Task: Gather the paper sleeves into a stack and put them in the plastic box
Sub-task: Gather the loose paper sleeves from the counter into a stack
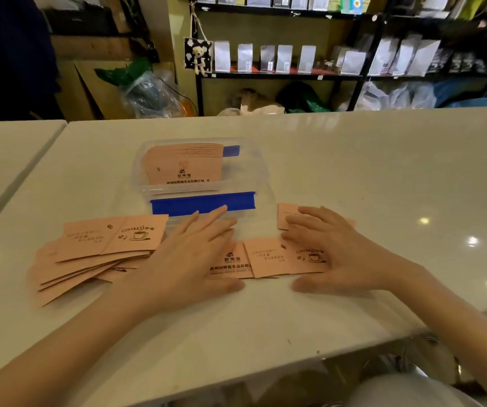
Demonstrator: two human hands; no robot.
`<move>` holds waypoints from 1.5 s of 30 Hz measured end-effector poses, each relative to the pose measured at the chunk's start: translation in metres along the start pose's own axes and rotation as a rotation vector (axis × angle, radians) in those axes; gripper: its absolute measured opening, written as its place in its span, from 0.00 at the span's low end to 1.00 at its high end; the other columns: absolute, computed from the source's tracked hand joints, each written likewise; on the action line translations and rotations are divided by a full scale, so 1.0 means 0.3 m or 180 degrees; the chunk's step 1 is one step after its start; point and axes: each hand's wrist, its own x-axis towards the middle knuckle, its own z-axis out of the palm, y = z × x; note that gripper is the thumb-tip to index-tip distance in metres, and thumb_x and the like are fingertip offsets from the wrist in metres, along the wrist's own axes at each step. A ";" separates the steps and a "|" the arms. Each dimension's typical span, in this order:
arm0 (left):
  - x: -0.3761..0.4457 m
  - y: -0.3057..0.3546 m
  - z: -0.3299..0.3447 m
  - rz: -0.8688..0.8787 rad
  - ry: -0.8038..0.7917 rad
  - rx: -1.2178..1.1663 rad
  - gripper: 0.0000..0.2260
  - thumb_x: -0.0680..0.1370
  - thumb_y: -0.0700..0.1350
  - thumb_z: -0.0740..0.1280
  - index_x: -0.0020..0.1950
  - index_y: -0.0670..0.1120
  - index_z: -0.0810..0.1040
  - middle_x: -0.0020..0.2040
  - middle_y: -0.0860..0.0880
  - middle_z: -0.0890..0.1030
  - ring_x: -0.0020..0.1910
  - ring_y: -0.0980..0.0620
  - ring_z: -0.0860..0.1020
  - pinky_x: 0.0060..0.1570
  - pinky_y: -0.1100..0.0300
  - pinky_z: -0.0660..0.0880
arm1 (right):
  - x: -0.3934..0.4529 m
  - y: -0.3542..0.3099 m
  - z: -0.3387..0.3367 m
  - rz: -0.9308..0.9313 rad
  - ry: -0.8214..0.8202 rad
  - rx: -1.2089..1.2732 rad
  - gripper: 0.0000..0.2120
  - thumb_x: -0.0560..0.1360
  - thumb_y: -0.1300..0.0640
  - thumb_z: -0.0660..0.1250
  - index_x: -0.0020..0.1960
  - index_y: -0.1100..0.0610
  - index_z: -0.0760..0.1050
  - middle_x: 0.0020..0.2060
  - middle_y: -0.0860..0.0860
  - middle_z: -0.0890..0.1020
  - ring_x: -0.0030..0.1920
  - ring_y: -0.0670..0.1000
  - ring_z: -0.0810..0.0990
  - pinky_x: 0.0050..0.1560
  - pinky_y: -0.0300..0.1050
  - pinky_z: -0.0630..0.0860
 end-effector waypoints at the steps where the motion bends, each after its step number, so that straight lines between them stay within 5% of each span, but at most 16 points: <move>1: 0.000 0.001 0.001 -0.0027 -0.0040 0.0026 0.38 0.66 0.69 0.50 0.72 0.50 0.53 0.75 0.56 0.48 0.67 0.64 0.35 0.65 0.62 0.34 | -0.003 0.004 0.006 0.0004 0.0019 0.0031 0.40 0.63 0.31 0.61 0.70 0.44 0.55 0.73 0.43 0.54 0.72 0.42 0.43 0.69 0.41 0.35; 10: 0.012 0.020 -0.006 -0.0324 -0.0283 -0.0275 0.32 0.71 0.63 0.59 0.71 0.49 0.58 0.75 0.55 0.53 0.73 0.57 0.44 0.70 0.60 0.47 | 0.006 0.017 0.022 -0.0108 0.0297 0.0210 0.32 0.65 0.34 0.61 0.66 0.45 0.64 0.71 0.45 0.61 0.71 0.42 0.47 0.68 0.40 0.37; 22: -0.106 -0.024 -0.116 -0.0281 0.1002 -0.0040 0.33 0.62 0.67 0.56 0.59 0.50 0.75 0.71 0.53 0.66 0.70 0.59 0.51 0.69 0.57 0.48 | 0.096 -0.095 -0.045 -0.0562 0.1212 0.0559 0.30 0.65 0.35 0.61 0.63 0.47 0.67 0.66 0.43 0.66 0.69 0.41 0.54 0.70 0.45 0.49; 29: -0.214 -0.185 -0.204 -0.0797 0.1188 -0.0067 0.34 0.61 0.70 0.58 0.61 0.52 0.73 0.71 0.56 0.64 0.71 0.61 0.50 0.69 0.53 0.52 | 0.243 -0.249 -0.091 -0.0906 0.1403 0.0872 0.29 0.65 0.33 0.61 0.63 0.41 0.65 0.63 0.34 0.62 0.64 0.30 0.50 0.66 0.34 0.44; 36: -0.289 -0.320 -0.208 -0.1220 0.0980 -0.0425 0.37 0.58 0.70 0.59 0.63 0.55 0.72 0.71 0.58 0.62 0.70 0.62 0.50 0.70 0.52 0.52 | 0.402 -0.436 -0.074 -0.1125 0.1391 0.0865 0.30 0.66 0.32 0.57 0.63 0.45 0.65 0.67 0.43 0.66 0.69 0.46 0.57 0.69 0.48 0.50; 39: -0.300 -0.335 -0.181 -0.1173 0.1034 -0.0876 0.30 0.60 0.66 0.66 0.61 0.63 0.68 0.69 0.57 0.67 0.70 0.54 0.61 0.67 0.45 0.63 | 0.440 -0.478 -0.050 -0.1078 0.1230 0.0837 0.31 0.65 0.31 0.55 0.64 0.45 0.64 0.69 0.45 0.62 0.70 0.46 0.52 0.71 0.53 0.49; 45: -0.318 -0.352 -0.126 -0.1145 0.1096 -0.1249 0.29 0.61 0.63 0.69 0.61 0.61 0.69 0.54 0.70 0.65 0.57 0.66 0.64 0.60 0.65 0.65 | 0.464 -0.513 0.008 -0.1132 0.0978 0.0452 0.32 0.67 0.32 0.57 0.67 0.45 0.62 0.73 0.46 0.55 0.71 0.46 0.44 0.70 0.49 0.36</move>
